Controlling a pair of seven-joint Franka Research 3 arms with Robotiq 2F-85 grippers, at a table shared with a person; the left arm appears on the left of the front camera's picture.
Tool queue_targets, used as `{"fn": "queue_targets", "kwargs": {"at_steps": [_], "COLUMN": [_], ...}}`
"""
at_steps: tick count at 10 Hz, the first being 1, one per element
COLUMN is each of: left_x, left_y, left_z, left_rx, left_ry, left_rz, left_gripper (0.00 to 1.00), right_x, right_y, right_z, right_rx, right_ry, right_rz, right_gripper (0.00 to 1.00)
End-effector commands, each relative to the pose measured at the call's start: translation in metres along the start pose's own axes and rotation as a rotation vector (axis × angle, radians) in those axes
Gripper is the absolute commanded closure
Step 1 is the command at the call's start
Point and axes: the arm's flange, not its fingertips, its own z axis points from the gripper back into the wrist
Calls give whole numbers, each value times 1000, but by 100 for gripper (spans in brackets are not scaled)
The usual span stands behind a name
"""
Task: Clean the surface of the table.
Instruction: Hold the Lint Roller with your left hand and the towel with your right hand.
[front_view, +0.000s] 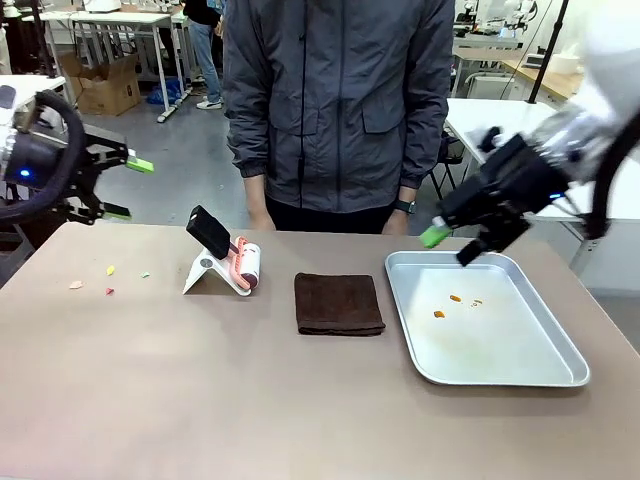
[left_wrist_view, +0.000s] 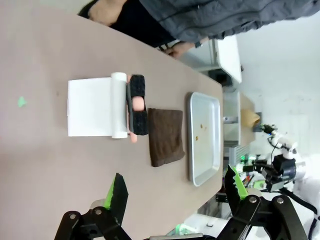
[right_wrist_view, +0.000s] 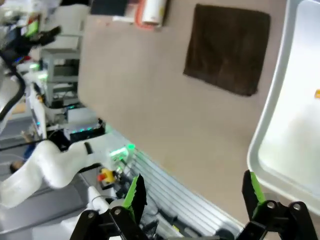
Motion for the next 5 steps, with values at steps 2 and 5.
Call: {"fn": "queue_targets", "kwargs": {"at_steps": [2, 5], "left_x": [-11, -20], "left_y": [-11, -20], "left_z": [-16, -42], "left_rx": [80, 126], "left_ry": [-14, -2], "left_rz": [-28, -29], "left_gripper": [0, 0], "right_x": [23, 20], "right_y": [21, 35], "right_z": [-52, -114], "right_rx": [-165, -228], "right_ry": [40, -4], "right_rz": [-16, -39], "right_gripper": [0, 0]}}
